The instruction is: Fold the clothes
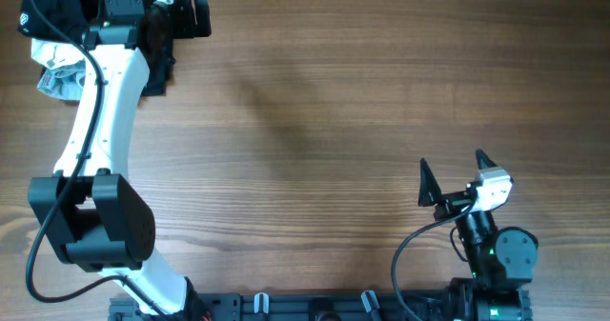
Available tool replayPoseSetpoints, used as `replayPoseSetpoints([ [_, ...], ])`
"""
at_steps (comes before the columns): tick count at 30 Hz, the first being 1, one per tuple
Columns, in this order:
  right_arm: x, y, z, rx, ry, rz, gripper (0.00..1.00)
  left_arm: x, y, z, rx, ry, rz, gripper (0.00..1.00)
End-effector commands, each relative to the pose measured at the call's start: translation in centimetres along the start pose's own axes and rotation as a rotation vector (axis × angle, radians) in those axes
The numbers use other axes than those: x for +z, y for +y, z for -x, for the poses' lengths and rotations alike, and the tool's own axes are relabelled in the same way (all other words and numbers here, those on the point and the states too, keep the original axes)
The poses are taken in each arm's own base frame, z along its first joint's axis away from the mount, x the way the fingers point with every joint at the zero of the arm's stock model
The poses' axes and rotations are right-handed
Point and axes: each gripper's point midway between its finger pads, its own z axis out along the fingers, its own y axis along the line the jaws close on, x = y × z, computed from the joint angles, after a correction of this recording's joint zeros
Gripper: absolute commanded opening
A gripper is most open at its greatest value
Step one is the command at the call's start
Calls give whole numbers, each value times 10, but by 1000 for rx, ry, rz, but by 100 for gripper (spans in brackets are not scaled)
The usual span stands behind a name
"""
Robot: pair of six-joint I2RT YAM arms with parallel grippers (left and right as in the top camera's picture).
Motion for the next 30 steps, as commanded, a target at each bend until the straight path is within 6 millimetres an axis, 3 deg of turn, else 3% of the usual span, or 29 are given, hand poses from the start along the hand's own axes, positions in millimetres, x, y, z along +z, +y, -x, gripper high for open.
replayPoseSetpoints([
  [1, -1, 4, 4, 7, -29, 21, 100, -8, -3, 9, -4, -27, -12, 100],
  [22, -1, 4, 3, 9, -22, 21, 100, -8, 1, 5, 1, -10, 6, 100],
  [26, -1, 4, 3, 9, -21, 21, 100, -35, -14, 8, 19, -23, -11, 100],
  [28, -1, 4, 3, 9, -22, 21, 100, -55, -33, 21, 51, -125, -37, 100],
  [30, -1, 4, 3, 9, -21, 21, 100, -73, -41, 23, 65, -201, -52, 100],
])
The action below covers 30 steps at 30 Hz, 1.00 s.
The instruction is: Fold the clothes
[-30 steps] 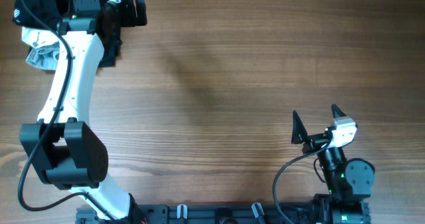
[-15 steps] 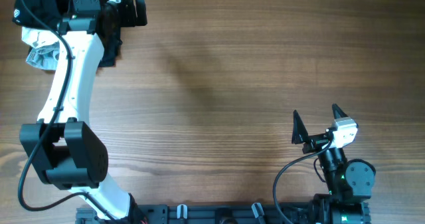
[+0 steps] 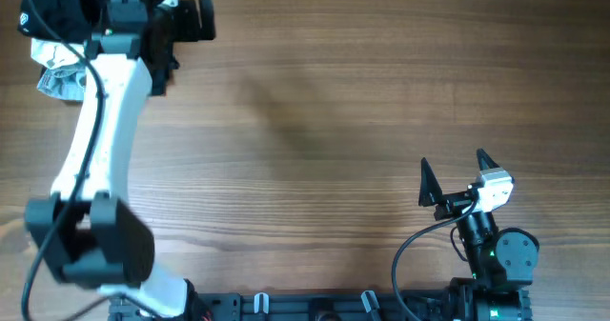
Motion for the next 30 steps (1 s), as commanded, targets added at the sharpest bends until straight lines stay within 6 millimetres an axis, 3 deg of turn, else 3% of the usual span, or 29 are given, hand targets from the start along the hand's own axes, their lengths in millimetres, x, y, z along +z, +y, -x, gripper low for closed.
replayPoseSetpoints([
  [1, 0, 4, -1, 9, -5, 20, 100, -53, -21, 14, 33, -161, -31, 100],
  [7, 0, 4, -1, 9, -5, 20, 100, -102, -13, -72, 35, -352, -33, 100],
  [11, 0, 4, -1, 9, -5, 20, 100, -126, -9, -145, 32, -415, -58, 100],
  [14, 0, 4, -1, 10, -5, 20, 100, -146, -5, -179, 33, -511, -48, 100],
  [17, 0, 4, -1, 9, -5, 20, 100, -159, -1, -196, 19, -610, -38, 100],
  [30, 0, 4, -1, 9, -5, 20, 100, -158, -1, -224, 23, -652, -31, 100],
])
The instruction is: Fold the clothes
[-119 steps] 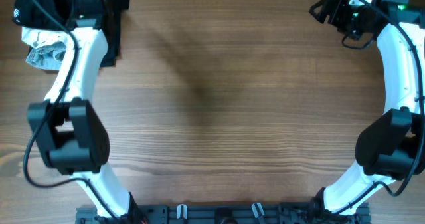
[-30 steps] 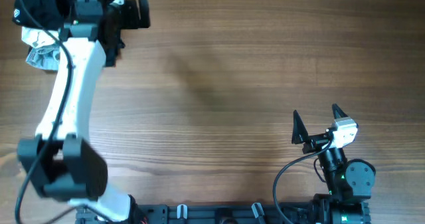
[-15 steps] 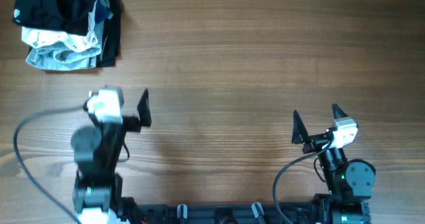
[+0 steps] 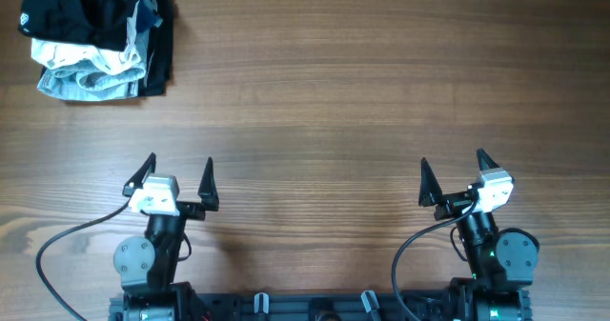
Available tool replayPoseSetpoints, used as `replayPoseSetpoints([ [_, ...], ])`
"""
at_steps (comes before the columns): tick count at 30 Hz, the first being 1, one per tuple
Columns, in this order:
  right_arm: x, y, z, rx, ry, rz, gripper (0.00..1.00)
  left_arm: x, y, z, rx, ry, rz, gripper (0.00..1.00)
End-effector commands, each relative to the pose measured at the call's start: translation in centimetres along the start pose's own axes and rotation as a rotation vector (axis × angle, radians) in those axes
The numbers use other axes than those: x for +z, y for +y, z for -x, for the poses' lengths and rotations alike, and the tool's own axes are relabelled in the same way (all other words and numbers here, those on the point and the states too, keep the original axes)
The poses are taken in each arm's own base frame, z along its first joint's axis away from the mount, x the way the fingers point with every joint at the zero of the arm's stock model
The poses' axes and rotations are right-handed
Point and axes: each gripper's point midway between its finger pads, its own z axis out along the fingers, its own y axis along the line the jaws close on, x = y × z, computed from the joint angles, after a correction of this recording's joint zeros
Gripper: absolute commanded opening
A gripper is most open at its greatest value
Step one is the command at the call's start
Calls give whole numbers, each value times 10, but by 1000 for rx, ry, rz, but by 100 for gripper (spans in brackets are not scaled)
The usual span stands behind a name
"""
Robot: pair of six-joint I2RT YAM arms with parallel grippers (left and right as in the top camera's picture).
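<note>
A heap of clothes (image 4: 95, 37), black, white and grey, lies bunched at the table's far left corner in the overhead view. My left gripper (image 4: 174, 173) stands open near the front edge on the left, well away from the heap, with nothing between its fingers. My right gripper (image 4: 453, 171) stands open near the front edge on the right, also holding nothing.
The wooden table (image 4: 343, 102) spreads between the heap and both arms. The arm bases and a black rail (image 4: 315, 307) run along the front edge.
My left arm was stretched out to the far left corner over the clothes. Now it is back at the front edge with its gripper open. The heap is uncovered. The right arm is unchanged.
At both earlier moments my left arm reached across to the clothes at the far left corner, its wrist shifting slightly. Now it sits folded at the front and the clothes lie in a heap there. The right arm has stayed still throughout.
</note>
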Motion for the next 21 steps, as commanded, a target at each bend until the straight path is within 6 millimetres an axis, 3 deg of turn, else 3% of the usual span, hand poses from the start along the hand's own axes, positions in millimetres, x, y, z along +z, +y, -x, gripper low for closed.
replayPoseSetpoints([
  [1, 0, 3, -2, 10, -2, 19, 100, -3, -2, -5, -12, 10, -9, 100],
  [21, 0, 3, -2, 10, -2, 19, 100, -3, -2, -7, -33, 17, -9, 100],
])
